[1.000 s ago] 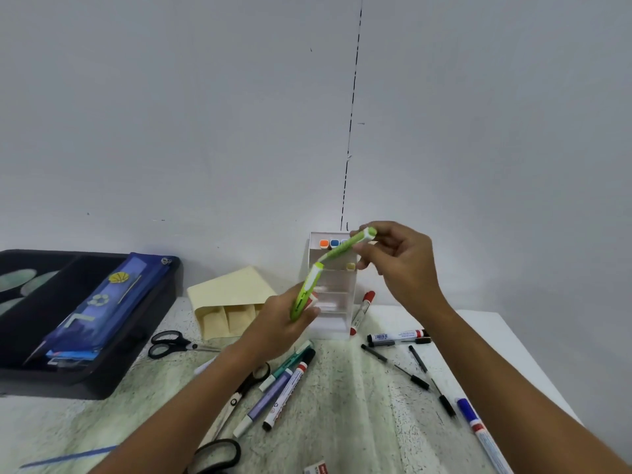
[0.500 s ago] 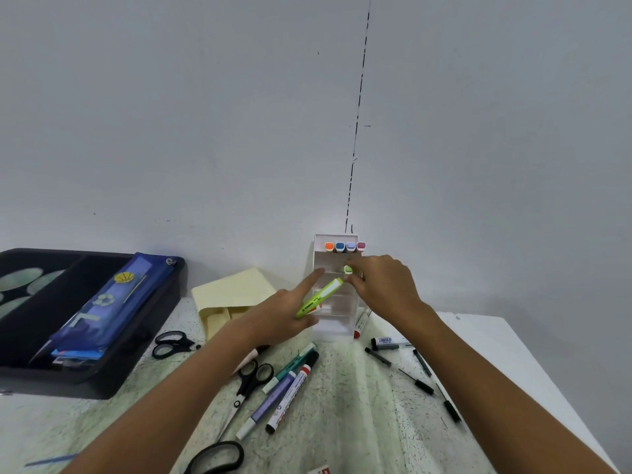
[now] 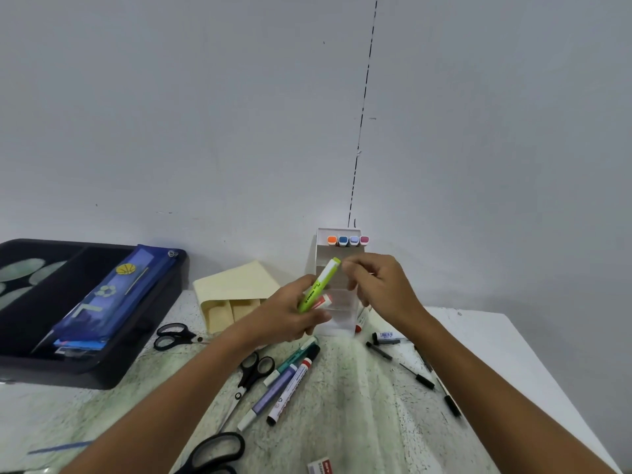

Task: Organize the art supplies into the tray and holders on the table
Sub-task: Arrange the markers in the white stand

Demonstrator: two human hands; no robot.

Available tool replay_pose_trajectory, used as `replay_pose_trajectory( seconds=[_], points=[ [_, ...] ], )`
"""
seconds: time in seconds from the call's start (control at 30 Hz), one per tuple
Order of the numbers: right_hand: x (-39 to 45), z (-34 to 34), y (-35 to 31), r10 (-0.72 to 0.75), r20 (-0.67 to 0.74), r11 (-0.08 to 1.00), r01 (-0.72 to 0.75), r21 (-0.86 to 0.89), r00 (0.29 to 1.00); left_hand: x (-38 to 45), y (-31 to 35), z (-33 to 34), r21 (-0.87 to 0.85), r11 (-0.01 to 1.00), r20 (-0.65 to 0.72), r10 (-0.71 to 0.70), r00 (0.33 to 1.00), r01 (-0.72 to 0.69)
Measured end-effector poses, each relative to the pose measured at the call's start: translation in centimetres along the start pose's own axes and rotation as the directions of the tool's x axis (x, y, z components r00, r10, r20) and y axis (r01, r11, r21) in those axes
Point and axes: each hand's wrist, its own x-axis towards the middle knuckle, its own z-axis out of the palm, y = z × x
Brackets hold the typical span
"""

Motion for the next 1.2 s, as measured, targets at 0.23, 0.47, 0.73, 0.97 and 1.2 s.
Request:
replay_pose_trajectory(
  seconds=[0.23,0.47,0.73,0.97,1.2],
  points=[
    [0.2,0.0,-0.9,0.192,0.116,0.940,-0.216,0.262,0.975,0.1,0.4,1.0,0.087,0.993,-0.113,0.086,0.990,-0.076],
    [0.9,-1.5,-1.8,-0.132,-0.244,0.934,0.203,0.295,0.961,0.4,-0.1,-0.6,0.100,0.995,-0.156,0.003,0.988,0.013],
    [0.9,-0.8,1.4,-0.462,-0.128,0.852,0.399,-0.340,0.878,1.3,-0.9,-0.7,0.409,0.911,-0.042,-0.029,0.999,0.044],
    [2.0,0.0,2.7,-0.421,0.068,0.584,0.327,-0.743,0.905,1.5,-1.3,-1.0,0.435,0.900,-0.067,0.006,0.998,0.023],
    [2.6,1.6,1.2,-0.125,0.079,0.256,0.109,-0.960,0.989,1.8,-1.5,-1.0,0.426,0.904,-0.063,-0.011,0.998,0.037]
  ],
)
